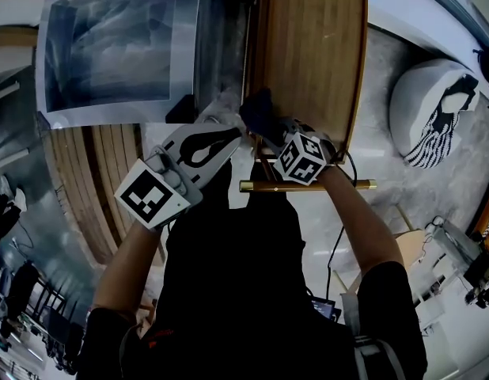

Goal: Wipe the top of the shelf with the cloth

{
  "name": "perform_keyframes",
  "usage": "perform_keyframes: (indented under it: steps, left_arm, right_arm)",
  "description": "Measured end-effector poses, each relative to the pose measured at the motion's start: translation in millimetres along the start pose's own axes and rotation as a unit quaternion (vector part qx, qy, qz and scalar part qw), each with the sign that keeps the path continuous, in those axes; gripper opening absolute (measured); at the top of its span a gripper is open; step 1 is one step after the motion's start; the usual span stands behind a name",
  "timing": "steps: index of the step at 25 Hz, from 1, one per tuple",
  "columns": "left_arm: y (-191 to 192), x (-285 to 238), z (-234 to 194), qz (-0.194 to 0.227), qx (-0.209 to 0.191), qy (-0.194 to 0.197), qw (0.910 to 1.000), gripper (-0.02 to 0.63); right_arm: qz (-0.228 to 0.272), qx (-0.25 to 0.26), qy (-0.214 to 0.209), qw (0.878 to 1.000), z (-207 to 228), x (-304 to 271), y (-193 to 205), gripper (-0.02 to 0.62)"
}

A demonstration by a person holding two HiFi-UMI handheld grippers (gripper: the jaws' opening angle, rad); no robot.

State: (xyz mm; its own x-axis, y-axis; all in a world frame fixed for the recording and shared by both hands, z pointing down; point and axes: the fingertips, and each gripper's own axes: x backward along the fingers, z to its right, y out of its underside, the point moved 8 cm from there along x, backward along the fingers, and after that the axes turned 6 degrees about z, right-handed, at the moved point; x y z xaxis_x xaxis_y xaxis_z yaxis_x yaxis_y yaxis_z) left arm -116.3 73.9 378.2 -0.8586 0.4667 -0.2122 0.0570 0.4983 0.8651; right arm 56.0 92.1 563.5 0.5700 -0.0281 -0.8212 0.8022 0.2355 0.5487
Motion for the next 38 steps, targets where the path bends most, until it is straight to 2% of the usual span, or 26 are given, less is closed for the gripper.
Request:
perform_keyframes:
  steps: [7,11,15,17,21,27,38]
  left_arm:
    - [0,-11,6,0.002,0.005,0.005,1.0000,0.028]
    - [0,-19,11,0.001,0.004,0.007,1.0000,0.028]
    - [-3,-29,13,-0.003,0.003,0.008,1.0000,0.028]
    - [-5,-33,12,-0.004,0.002,0.007,1.0000,0.028]
    - [-12,-44,9,-0.006,0.000,0.004,1.0000,0.028]
    - [-22,-64,3,0.001,0.001,-0.001,1.0000,0.028]
    - [-32,-94,-17,0.002,0.011,-0.017,0.9998,0.028]
  right_arm:
    - [-0.016,0.028,-0.063,0.997,-30,-1,9,0.089]
    - [-0.018,0.036,-0.090,0.995,-33,0,13,0.089]
    - [-0.016,0.037,-0.139,0.989,-35,2,16,0.089]
    - [-0.004,0.031,-0.147,0.989,-32,6,15,0.089]
    - [0.042,0.002,-0.110,0.993,-2,25,9,0.087]
    - [0.104,-0.022,-0.039,0.994,69,63,-5,0.087]
    - [0.134,-0.058,0.058,0.988,187,104,2,0.087]
